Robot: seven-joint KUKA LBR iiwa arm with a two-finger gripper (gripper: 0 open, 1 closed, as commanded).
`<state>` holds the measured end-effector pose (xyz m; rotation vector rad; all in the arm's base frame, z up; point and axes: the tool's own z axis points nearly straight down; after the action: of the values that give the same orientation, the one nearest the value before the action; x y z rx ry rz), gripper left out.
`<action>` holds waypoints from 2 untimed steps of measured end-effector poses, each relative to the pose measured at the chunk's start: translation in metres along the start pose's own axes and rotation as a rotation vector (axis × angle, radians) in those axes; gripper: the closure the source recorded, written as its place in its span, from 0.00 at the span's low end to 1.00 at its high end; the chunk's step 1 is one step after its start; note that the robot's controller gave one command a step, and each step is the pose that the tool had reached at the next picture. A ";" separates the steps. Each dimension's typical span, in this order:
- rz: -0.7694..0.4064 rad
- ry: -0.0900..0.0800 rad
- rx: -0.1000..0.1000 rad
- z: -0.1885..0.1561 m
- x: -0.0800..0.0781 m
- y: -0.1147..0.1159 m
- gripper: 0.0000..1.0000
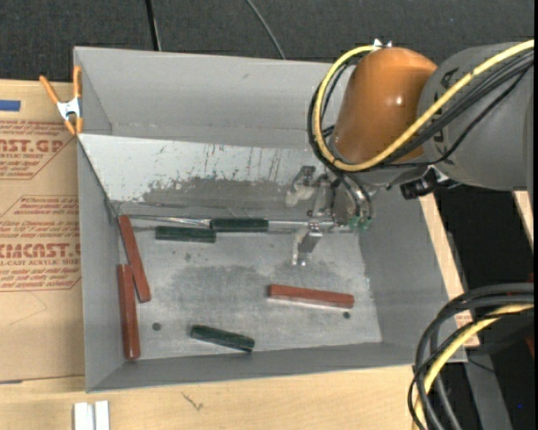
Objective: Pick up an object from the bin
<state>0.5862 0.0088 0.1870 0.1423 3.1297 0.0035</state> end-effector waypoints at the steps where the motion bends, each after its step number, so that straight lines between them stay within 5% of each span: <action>1: -0.170 0.004 0.002 0.054 0.008 0.005 0.00; 2: -0.075 0.009 0.002 0.105 0.055 -0.030 1.00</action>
Offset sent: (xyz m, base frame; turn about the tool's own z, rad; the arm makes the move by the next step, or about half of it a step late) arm -0.0565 -0.0248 -0.1045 -0.0756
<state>0.5295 -0.0156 0.0819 0.0242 3.1417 0.0007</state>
